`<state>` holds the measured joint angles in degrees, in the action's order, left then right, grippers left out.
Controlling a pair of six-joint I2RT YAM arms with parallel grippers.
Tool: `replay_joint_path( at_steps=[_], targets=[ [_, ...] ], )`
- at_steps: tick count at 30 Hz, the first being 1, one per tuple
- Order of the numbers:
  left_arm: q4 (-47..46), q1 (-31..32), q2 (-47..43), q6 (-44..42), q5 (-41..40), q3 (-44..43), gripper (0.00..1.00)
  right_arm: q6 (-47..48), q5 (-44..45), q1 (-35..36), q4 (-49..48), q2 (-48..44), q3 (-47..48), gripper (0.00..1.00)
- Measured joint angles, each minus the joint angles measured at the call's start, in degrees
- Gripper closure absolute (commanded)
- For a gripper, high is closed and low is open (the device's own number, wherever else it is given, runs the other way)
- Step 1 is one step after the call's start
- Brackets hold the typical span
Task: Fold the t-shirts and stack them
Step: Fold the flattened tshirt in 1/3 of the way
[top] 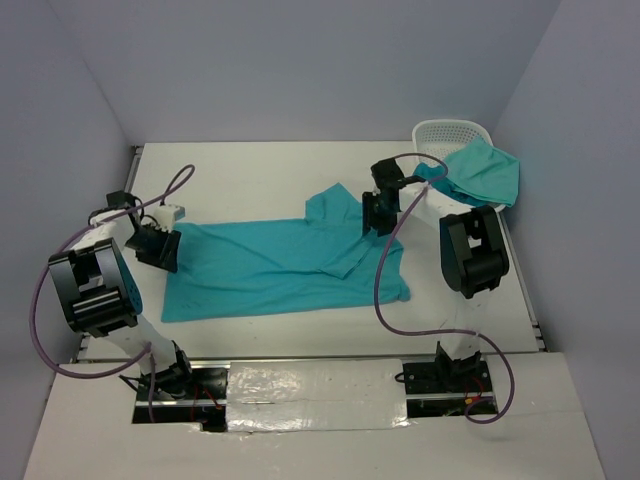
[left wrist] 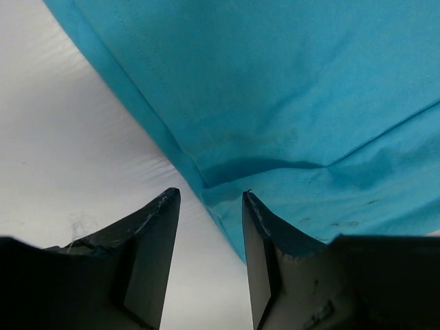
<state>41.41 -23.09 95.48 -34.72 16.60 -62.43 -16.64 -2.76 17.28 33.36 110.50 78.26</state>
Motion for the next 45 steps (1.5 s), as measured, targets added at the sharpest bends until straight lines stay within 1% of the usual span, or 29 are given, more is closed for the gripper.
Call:
replay_joint_path(
  at_steps=[3,5,7,8,9,10,12,13,14,15,16,17,25,26,27,28,29,30,31,32,35,38,39,40,41,42,43,44,45],
  targets=[
    [-0.22,0.04,0.48,0.07,0.83,0.13,0.46,-0.02,0.00,0.00,-0.48,0.00,-0.11,0.48],
    [-0.33,0.04,0.81,0.02,1.99,0.11,0.47,-0.02,0.04,0.00,-0.85,0.15,-0.17,0.50],
    [-0.28,0.04,1.03,-0.07,2.86,0.11,0.47,0.02,0.09,0.00,-1.22,0.70,-0.17,0.57],
    [-0.35,0.04,1.07,-0.07,3.13,0.11,0.47,0.02,0.07,0.00,-1.36,1.14,-0.17,0.66],
    [-0.48,0.07,1.07,-0.04,3.19,0.11,0.48,0.07,0.04,0.00,-1.49,1.51,-0.17,0.70],
    [-0.90,0.20,1.07,-0.07,3.17,0.20,0.50,-0.13,0.00,0.00,-1.60,1.95,-0.17,0.78],
    [-1.31,0.42,1.49,-0.28,3.06,0.33,0.53,-0.35,-0.02,0.00,-1.77,2.34,-0.20,0.85],
    [-1.40,0.46,1.90,-0.72,2.91,0.37,0.66,-0.59,-0.02,0.00,-1.88,2.34,-0.39,0.89],
    [-1.81,0.50,2.29,-0.96,2.67,0.72,0.75,-0.66,0.00,-0.02,-2.08,2.32,-0.61,0.98],
    [-2.25,0.52,2.60,-1.16,2.32,1.31,0.83,-0.79,0.00,-0.07,-2.19,2.27,-0.76,1.00],
    [-2.60,0.52,2.73,-1.27,1.86,2.05,0.96,-0.98,0.04,-0.15,-2.38,2.23,-1.01,1.00],
    [-2.69,0.52,2.75,-1.42,1.53,2.69,1.00,-1.29,0.13,-0.35,-2.47,2.08,-1.25,1.00],
    [-2.58,0.63,1.95,-1.14,1.46,2.80,1.00,-3.04,0.94,-4.07,-2.56,-4.28,-3.32,1.00],
    [-2.49,0.63,1.64,-1.18,1.55,2.75,1.00,-2.56,0.94,-4.26,-2.67,-5.14,-3.30,0.85],
    [-2.32,0.63,1.40,-1.20,1.68,2.67,1.00,-2.12,1.03,-4.46,-2.71,-5.79,-3.26,0.63],
    [-2.01,0.63,1.27,-1.22,1.86,2.45,1.00,-0.87,1.14,-4.33,-2.64,-6.29,-3.08,0.50],
    [-1.88,0.66,1.27,-1.22,1.95,2.29,1.00,0.63,1.81,-3.58,-2.45,-6.54,-2.71,0.31],
    [-1.79,0.66,1.27,-1.22,2.03,2.21,1.00,2.19,2.86,-2.40,-2.32,-6.56,-2.23,0.27],
    [-1.75,0.66,1.27,-1.22,2.12,2.19,1.00,4.20,3.89,-0.63,-2.43,-6.67,-1.79,0.07],
    [-1.64,0.66,1.27,-1.22,2.21,2.19,1.00,5.33,4.26,1.22,-2.64,-6.93,-1.70,0.00],
    [-1.55,0.66,1.27,-1.20,2.36,2.19,1.00,6.99,4.79,5.38,-2.54,-8.52,-1.73,0.00],
    [-1.51,0.68,1.27,-1.22,2.36,2.19,1.00,7.96,4.28,7.02,-3.06,-11.32,-1.75,0.01],
    [-1.46,0.68,1.27,-1.25,2.34,2.19,1.00,9.22,3.82,7.54,-3.85,-12.26,-1.77,0.03],
    [-1.44,0.68,1.27,-1.22,2.34,2.19,0.99,10.86,3.28,8.68,-4.74,-12.96,-1.77,0.08],
    [-1.38,0.68,1.27,-1.22,2.29,2.19,0.98,13.29,2.51,10.60,-5.62,-13.38,-1.60,0.22],
    [-1.27,0.68,1.27,-1.22,2.32,2.19,0.98,15.78,1.05,13.18,-6.14,-13.22,-1.03,0.27],
    [-1.18,0.68,1.27,-1.25,2.32,2.19,0.97,17.53,-0.72,15.76,-6.36,-12.52,-0.20,0.34],
    [-1.09,0.68,1.27,-1.25,2.27,2.19,0.95,19.54,-2.97,18.38,-6.29,-11.17,1.18,0.46],
    [-1.05,0.68,1.27,-1.27,2.27,2.19,0.94,21.53,-5.42,20.81,-6.32,-9.31,2.69,0.48]
  ],
)
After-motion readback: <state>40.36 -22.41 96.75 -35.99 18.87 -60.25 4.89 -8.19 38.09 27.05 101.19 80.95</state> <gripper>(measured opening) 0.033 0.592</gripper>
